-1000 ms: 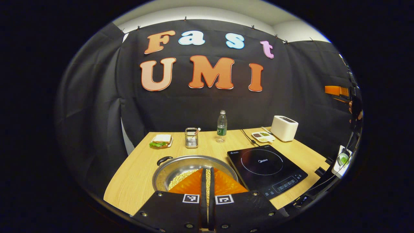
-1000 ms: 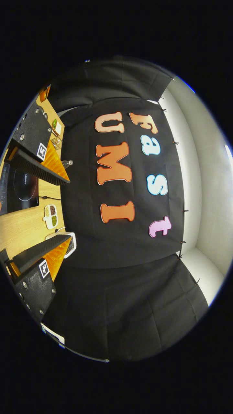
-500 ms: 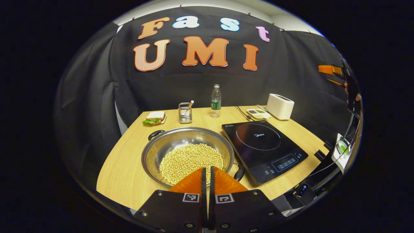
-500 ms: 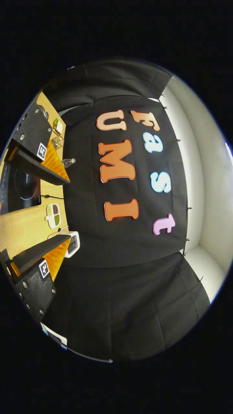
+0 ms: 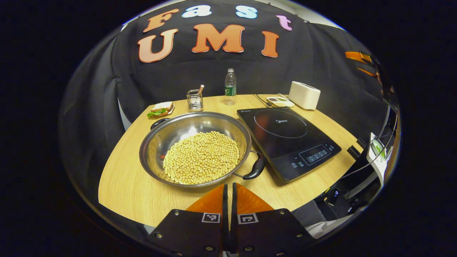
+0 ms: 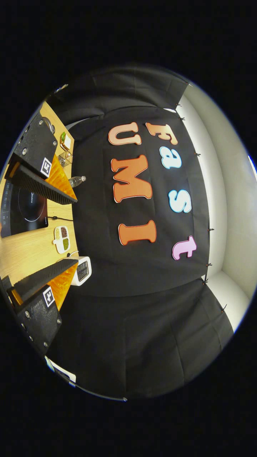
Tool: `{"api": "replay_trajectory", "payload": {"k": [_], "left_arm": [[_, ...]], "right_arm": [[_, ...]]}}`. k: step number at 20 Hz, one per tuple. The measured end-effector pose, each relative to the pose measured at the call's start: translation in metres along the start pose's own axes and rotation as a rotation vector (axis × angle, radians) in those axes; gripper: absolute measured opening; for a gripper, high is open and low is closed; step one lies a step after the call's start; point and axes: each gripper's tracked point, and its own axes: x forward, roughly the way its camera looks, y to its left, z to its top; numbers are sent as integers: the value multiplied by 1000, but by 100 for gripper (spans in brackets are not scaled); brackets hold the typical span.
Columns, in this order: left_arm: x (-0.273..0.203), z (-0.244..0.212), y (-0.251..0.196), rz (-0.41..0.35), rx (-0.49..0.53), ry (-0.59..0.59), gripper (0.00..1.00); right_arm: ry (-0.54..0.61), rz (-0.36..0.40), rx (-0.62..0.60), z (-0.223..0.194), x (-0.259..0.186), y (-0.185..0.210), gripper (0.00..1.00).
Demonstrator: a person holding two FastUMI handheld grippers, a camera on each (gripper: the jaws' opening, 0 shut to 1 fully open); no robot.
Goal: First push the handle of the pot to place it horizontally, then grasp the pot with both hands and set it on the induction cooktop.
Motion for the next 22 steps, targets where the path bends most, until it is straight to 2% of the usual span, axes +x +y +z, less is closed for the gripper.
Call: {"api": "replay_trajectory", "payload": {"k": [5, 11, 12, 13, 14, 22], "left_arm": [[16, -17, -10, -30, -33, 61, 3], [32, -15, -16, -49, -47, 80, 3], [34, -12, -16, -47, -42, 79, 3], [36, -10, -16, -48, -40, 77, 3], [38, -11, -18, -51, -42, 83, 3], [52, -5, -29, -66, -17, 88, 2]], "right_arm": [[18, -8, 6, -9, 3, -7, 95], [34, -19, 19, -16, 7, -17, 95], [36, -20, 19, -16, 9, -18, 100], [38, -22, 20, -18, 10, -17, 100], [38, -25, 20, -18, 10, -17, 95], [20, -35, 6, -12, 11, -22, 95]]}}
